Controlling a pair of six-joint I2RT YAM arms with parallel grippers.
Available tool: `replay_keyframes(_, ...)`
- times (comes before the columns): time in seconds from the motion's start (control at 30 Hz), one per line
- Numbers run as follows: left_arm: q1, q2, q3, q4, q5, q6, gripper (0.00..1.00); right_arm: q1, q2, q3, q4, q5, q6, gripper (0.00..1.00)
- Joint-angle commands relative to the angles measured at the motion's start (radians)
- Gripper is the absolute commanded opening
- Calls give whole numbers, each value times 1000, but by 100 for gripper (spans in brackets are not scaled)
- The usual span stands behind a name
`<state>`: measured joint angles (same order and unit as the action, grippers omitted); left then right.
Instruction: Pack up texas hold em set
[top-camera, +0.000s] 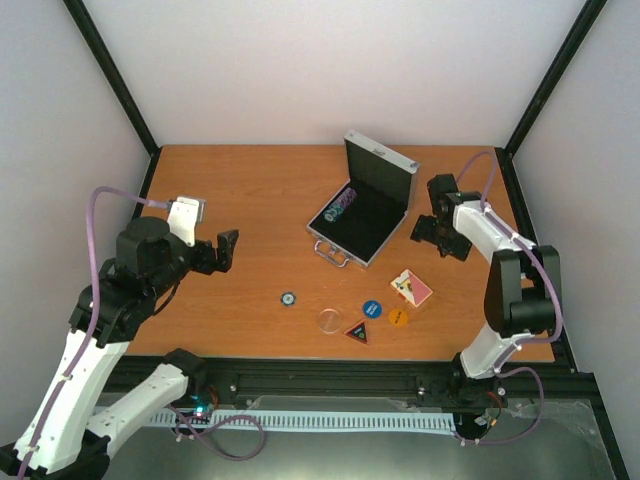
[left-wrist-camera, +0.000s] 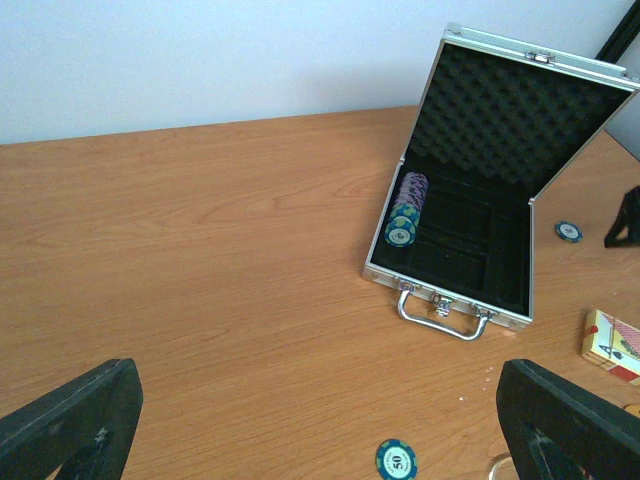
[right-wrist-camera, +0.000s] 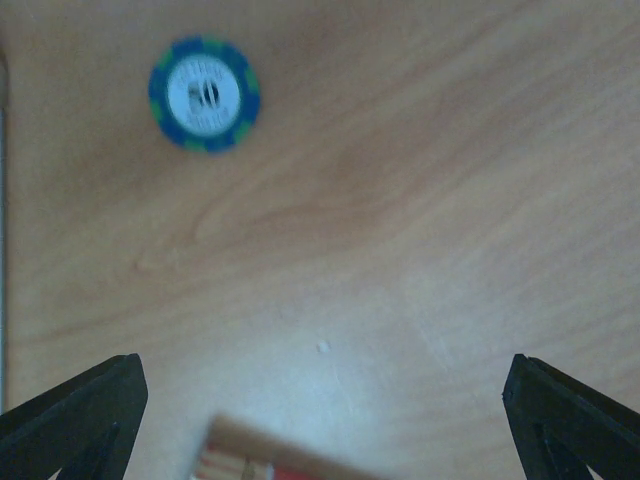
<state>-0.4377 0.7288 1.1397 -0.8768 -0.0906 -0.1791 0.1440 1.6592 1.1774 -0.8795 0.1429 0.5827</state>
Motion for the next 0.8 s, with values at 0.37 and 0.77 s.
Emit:
replay_keyframes(0.37,4,0,43,-9,53,23,100,-100,360,306,103,-74,0,95)
replay_keyframes(0.77,4,23,48,-17,61,21,100,-127,489,392,129,-117,-20,84)
